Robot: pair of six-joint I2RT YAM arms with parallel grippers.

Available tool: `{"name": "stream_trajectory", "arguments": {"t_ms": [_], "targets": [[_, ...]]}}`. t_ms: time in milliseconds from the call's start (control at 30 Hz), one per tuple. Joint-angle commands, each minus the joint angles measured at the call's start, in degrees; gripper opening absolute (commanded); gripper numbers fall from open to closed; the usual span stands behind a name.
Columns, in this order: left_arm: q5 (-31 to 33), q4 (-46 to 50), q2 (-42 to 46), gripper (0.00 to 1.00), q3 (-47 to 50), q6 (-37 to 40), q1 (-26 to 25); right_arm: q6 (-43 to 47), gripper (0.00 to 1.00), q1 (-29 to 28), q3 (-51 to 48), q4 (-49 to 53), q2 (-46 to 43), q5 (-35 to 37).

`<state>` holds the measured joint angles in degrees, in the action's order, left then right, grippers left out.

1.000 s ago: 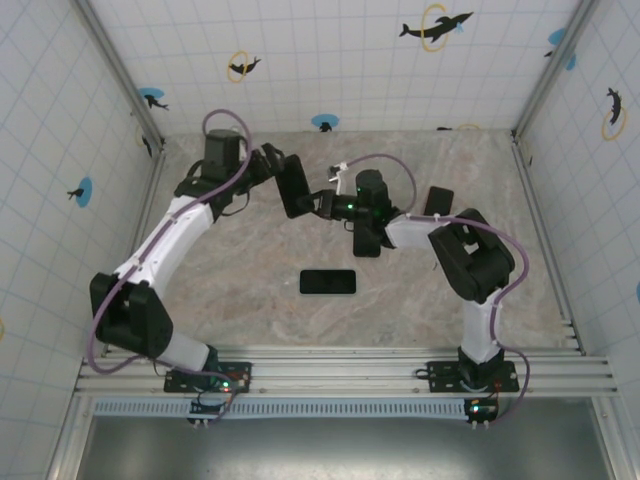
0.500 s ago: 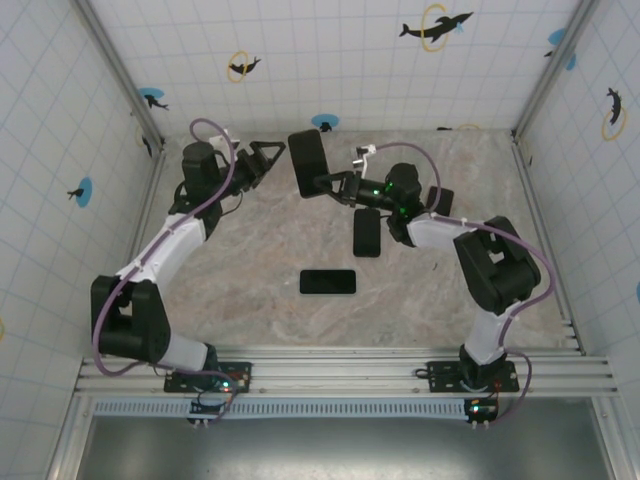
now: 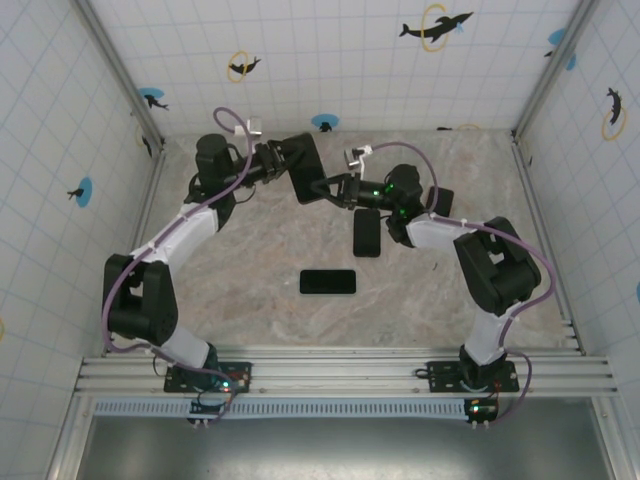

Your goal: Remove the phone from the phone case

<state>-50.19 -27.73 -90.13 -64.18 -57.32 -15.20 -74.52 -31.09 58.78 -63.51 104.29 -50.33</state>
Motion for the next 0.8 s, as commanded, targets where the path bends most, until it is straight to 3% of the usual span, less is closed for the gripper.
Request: {"name": "stream_trajectory", "arguments": {"t_ms": [0, 367, 567, 767], "targets": [[-3.7, -4.4, -0.9, 0.41, -1.9, -0.3, -0.1, 0.3, 0.0, -0.4, 0.7, -4.3, -3.0, -1.0], [-5.4, -4.4, -0.7, 0.12, -2.3, 0.2, -0.4, -6.3, 0.0, -0.5, -0.5, -12.3, -1.5, -0.8], [-6.8, -8.0, -1.1, 0.05, -2.7, -2.5, -0.4, -7.1, 0.0, -0.2, -0.9, -12.8, -1.2, -0.8], [-6.8, -11.2, -1.9, 0.0, -3.0, -6.2, -0.4, -9.2, 0.2, 0.1, -0.6, -15.6, -0.5, -0.7]]}}
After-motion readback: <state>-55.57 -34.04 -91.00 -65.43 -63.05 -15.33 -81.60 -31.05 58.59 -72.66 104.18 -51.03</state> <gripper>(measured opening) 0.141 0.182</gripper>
